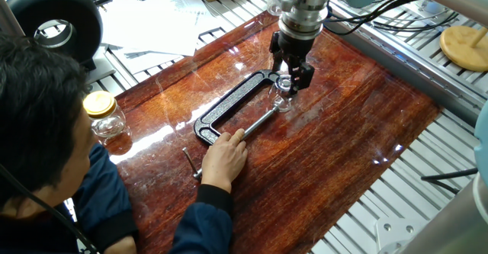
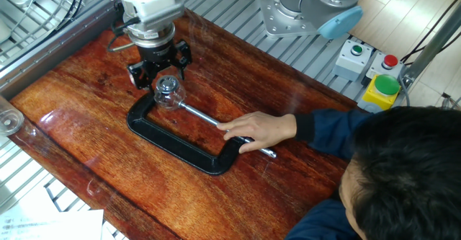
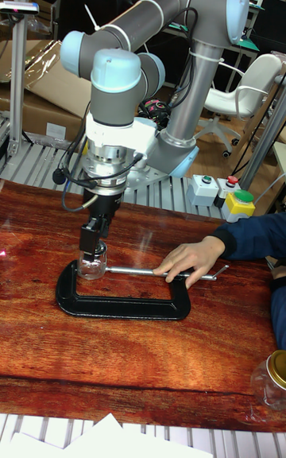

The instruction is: Screw the lid onto the jar

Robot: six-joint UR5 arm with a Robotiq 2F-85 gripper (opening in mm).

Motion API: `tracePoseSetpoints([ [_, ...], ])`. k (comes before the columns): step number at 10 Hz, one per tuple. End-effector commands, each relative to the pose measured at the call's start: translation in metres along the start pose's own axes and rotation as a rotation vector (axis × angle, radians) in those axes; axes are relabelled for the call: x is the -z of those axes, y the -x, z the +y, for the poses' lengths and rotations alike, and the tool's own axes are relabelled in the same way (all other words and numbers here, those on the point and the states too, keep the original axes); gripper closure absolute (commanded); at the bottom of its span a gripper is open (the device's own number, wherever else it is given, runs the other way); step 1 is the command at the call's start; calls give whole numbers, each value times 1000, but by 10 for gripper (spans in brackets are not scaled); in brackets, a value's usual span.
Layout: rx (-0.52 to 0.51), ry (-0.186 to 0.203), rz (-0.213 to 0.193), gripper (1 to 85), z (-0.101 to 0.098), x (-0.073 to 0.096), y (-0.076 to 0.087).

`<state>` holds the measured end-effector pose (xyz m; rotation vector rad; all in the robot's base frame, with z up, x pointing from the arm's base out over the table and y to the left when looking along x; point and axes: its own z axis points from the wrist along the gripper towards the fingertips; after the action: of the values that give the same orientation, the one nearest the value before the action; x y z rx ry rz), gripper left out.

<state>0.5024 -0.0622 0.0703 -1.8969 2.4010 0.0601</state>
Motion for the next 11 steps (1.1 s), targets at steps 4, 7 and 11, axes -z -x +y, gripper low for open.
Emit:
tracePoseSetpoints([
  [4, 104, -23, 6, 117, -3, -2, -6],
  [7, 118, -22, 3, 133, -2, -3, -5],
  [11, 123, -23, 8, 163, -1, -4, -4],
])
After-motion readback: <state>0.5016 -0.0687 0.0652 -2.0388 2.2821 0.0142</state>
